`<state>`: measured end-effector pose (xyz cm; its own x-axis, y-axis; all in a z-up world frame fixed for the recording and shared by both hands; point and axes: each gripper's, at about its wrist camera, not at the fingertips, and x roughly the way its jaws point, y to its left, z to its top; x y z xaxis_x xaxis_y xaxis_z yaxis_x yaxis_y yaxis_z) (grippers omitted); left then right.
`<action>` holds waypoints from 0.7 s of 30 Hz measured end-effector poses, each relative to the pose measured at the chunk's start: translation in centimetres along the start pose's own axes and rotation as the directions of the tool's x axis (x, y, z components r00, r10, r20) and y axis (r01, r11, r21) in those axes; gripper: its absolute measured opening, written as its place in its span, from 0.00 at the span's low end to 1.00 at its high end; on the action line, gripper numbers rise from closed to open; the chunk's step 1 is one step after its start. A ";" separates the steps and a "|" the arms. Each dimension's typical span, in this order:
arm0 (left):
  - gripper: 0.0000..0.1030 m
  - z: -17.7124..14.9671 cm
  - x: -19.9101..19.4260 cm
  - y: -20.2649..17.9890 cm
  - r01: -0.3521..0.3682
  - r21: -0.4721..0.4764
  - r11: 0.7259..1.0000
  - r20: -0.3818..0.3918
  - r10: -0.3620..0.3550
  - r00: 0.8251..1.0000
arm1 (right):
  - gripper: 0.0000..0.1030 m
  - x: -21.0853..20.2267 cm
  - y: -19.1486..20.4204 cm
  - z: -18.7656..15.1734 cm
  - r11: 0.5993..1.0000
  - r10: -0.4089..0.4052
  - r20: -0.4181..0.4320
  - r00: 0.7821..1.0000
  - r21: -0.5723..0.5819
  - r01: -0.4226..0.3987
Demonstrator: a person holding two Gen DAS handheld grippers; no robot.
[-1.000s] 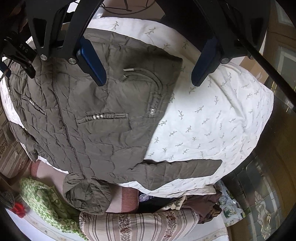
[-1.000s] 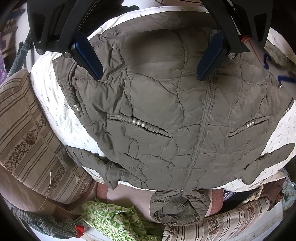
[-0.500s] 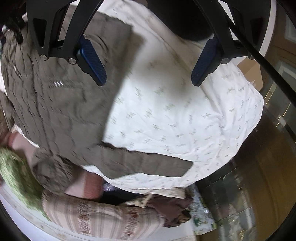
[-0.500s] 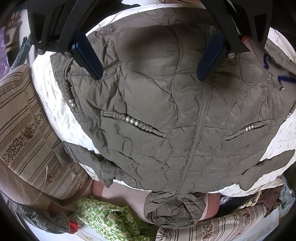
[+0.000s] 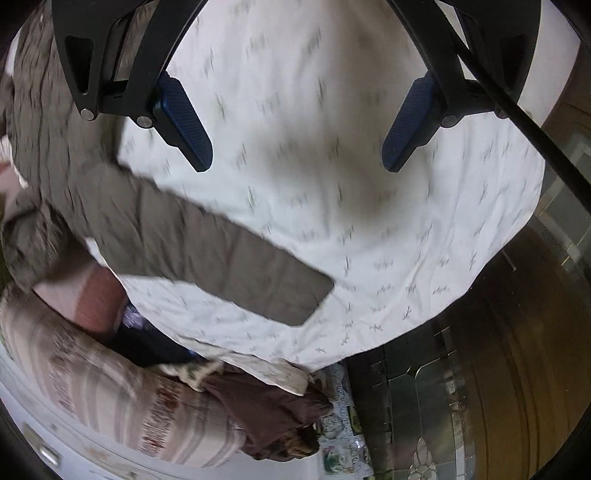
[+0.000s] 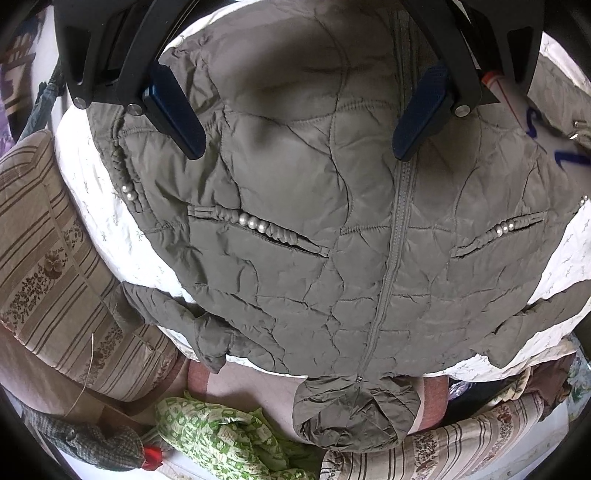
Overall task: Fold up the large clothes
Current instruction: 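Reach the left tool to the jacket sleeve and close on its cuff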
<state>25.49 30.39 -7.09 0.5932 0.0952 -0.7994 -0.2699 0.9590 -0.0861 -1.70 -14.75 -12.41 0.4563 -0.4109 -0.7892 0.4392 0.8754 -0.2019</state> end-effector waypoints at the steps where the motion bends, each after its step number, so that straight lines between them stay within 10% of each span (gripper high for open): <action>1: 0.90 1.1 0.8 0.2 0.007 -0.003 1.000 0.009 -0.007 1.000 | 1.00 0.3 0.1 0.2 1.000 -0.007 -0.002 1.000 0.001 0.007; 9: 0.90 5.8 7.0 0.6 -0.004 -0.005 1.000 0.004 0.004 1.000 | 1.00 2.6 0.2 1.6 0.998 -0.063 -0.037 0.997 0.007 0.064; 21: 0.90 9.3 18.1 3.4 0.282 -0.306 0.909 -0.138 -0.335 0.932 | 1.00 4.7 1.0 3.2 0.989 -0.146 -0.041 0.988 -0.033 0.145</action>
<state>42.33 37.85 -16.35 0.5386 -0.2695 -0.7983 -0.3108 0.8171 -0.4856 3.35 -16.57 -14.47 0.3548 -0.5236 -0.7746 0.4750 0.8145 -0.3330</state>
